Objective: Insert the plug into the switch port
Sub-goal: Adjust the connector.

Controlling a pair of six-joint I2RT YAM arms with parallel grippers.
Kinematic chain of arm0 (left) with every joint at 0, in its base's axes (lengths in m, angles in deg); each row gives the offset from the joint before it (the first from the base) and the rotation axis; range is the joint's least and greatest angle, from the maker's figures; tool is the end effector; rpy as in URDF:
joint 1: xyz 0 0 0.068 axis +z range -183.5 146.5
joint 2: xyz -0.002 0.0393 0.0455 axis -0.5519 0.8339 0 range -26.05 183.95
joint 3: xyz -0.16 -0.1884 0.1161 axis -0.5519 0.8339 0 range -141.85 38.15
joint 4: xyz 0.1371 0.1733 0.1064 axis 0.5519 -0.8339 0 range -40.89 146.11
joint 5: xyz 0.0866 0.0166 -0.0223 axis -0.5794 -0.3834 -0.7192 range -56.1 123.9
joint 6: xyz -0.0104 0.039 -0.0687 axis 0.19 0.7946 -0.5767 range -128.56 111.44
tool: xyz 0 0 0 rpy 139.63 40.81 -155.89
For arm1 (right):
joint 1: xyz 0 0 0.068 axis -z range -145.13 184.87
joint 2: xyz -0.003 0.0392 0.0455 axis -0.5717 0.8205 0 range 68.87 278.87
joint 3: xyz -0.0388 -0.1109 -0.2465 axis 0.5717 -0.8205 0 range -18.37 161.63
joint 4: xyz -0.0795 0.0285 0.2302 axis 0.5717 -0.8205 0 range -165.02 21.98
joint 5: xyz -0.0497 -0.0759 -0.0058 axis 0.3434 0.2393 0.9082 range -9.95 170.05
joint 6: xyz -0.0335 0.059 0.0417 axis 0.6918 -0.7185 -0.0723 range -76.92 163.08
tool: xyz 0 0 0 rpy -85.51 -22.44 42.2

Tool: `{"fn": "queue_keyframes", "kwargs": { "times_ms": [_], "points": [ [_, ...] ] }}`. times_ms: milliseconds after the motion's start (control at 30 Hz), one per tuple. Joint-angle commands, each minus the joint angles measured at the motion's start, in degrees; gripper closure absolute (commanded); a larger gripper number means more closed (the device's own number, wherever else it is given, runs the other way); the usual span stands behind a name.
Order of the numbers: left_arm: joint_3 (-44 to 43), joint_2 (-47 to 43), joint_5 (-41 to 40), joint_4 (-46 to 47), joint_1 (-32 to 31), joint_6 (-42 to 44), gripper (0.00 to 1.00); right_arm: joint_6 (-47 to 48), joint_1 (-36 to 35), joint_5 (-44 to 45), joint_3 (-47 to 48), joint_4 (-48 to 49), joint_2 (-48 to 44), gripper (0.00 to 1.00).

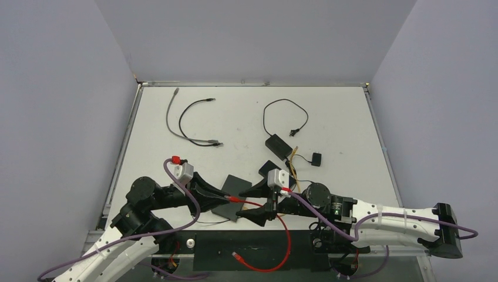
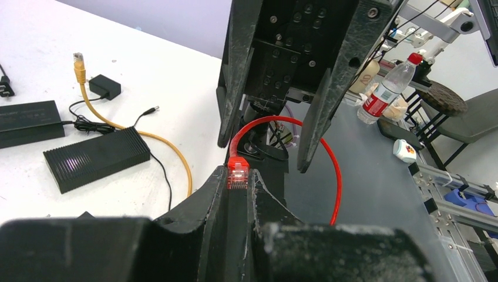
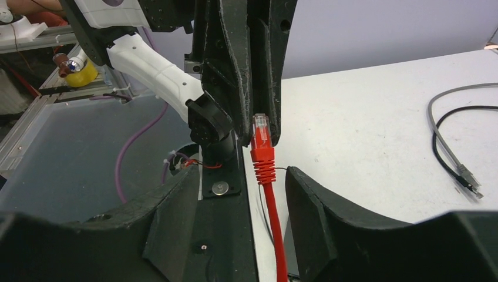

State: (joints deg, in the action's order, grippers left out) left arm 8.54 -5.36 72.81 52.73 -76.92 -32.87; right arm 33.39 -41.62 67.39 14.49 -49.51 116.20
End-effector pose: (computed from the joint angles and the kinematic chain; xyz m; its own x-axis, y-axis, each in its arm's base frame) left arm 0.0540 -0.1105 0.3138 -0.3433 -0.1162 -0.9320 0.9301 0.0962 -0.3546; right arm 0.0359 0.2143 0.3189 -0.1521 0.0700 -0.9859 -0.9883 0.0036 0.1528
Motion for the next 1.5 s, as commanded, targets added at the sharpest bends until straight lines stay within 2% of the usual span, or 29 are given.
{"fn": "queue_keyframes", "kwargs": {
  "times_ms": [0, 400, 1000, 1300, 1467],
  "points": [
    [0.1, -1.0, 2.1, 5.5, -0.2, 0.6, 1.00, -1.8, 1.1, -2.8, 2.1, 5.5, 1.7, 0.50],
    [0.9, -1.7, 4.1, 7.0, -0.2, -0.2, 1.00, -4.2, 4.2, -7.0, 1.2, 9.4, 3.2, 0.64],
    [1.1, -2.1, 4.7, 7.6, -0.2, -0.5, 1.00, -6.6, 5.5, -14.0, 2.3, 10.7, 6.0, 0.76],
    [1.1, -1.9, 4.8, 7.7, -0.2, -0.5, 1.00, -6.4, 5.6, -14.4, 2.4, 10.6, 5.9, 1.00],
    [0.9, -1.8, 3.5, 6.8, -0.2, -0.7, 1.00, -6.4, 5.6, -13.6, 2.3, 10.8, 5.9, 1.00]
  ]
}}
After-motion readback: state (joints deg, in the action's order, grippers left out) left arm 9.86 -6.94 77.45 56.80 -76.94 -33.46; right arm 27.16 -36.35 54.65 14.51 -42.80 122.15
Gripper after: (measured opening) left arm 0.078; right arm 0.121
